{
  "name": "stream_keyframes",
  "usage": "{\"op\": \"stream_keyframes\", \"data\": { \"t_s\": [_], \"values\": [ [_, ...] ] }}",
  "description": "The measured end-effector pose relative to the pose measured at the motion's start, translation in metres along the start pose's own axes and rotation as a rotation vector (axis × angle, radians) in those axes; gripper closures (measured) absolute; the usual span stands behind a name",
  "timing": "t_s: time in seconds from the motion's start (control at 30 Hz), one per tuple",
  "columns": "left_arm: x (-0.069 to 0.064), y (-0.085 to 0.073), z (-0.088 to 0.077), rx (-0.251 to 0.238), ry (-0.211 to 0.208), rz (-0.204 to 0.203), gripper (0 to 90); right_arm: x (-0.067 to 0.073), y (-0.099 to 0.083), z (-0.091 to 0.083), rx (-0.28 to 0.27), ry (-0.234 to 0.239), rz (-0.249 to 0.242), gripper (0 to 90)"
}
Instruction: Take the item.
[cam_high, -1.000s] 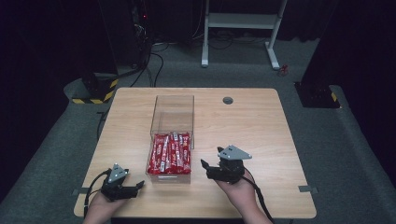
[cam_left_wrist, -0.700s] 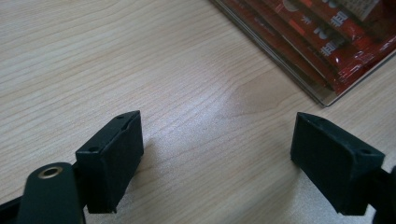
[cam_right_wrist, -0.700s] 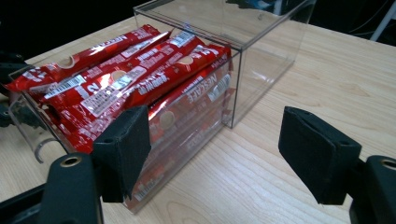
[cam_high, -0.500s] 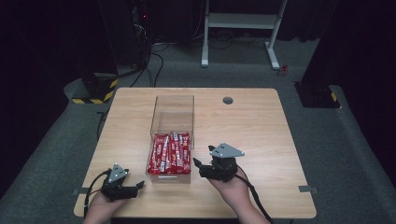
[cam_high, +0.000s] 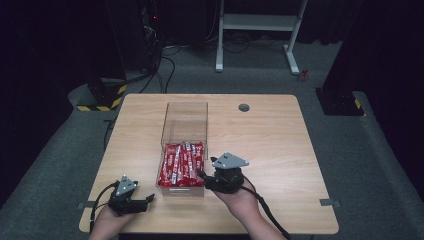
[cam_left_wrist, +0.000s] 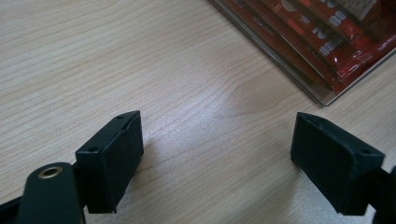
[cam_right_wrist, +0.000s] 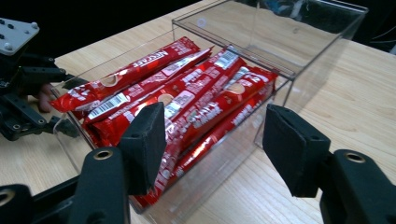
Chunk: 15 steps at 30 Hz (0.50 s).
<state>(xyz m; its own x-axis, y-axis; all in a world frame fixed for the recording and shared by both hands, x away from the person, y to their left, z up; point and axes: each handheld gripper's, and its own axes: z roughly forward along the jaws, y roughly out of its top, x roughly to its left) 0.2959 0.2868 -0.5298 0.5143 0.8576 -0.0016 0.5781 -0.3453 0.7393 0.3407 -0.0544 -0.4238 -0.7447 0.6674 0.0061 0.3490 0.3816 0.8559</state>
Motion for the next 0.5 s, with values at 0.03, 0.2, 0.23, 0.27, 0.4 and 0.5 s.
{"op": "stream_keyframes", "data": {
  "t_s": [0.03, 0.2, 0.23, 0.27, 0.4, 0.5],
  "values": [
    [0.0, 0.0, 0.0, 0.0, 0.0, 0.003, 17.4, 0.001, 0.001, 0.001, 0.003, 0.006, 0.002, 41.3],
    [0.0, 0.0, 0.0, 0.0, 0.0, 0.003, 17.4, 0.006, 0.003, 0.007, 0.013, 0.014, -0.014, 43.4],
    [0.0, 0.0, 0.0, 0.0, 0.0, 0.003, 17.4, 0.006, 0.003, 0.007, 0.013, 0.014, -0.014, 43.4],
    [0.0, 0.0, 0.0, 0.0, 0.0, 0.003, 17.4, 0.007, 0.003, 0.008, 0.016, 0.012, -0.016, 44.0],
    [0.0, 0.0, 0.0, 0.0, -0.001, 0.003, 17.4, 0.008, 0.003, 0.012, 0.028, 0.01, -0.022, 45.7],
    [0.0, 0.0, 0.0, 0.0, -0.001, 0.003, 17.4, 0.009, 0.003, 0.013, 0.033, 0.009, -0.02, 48.9]
  ]
}}
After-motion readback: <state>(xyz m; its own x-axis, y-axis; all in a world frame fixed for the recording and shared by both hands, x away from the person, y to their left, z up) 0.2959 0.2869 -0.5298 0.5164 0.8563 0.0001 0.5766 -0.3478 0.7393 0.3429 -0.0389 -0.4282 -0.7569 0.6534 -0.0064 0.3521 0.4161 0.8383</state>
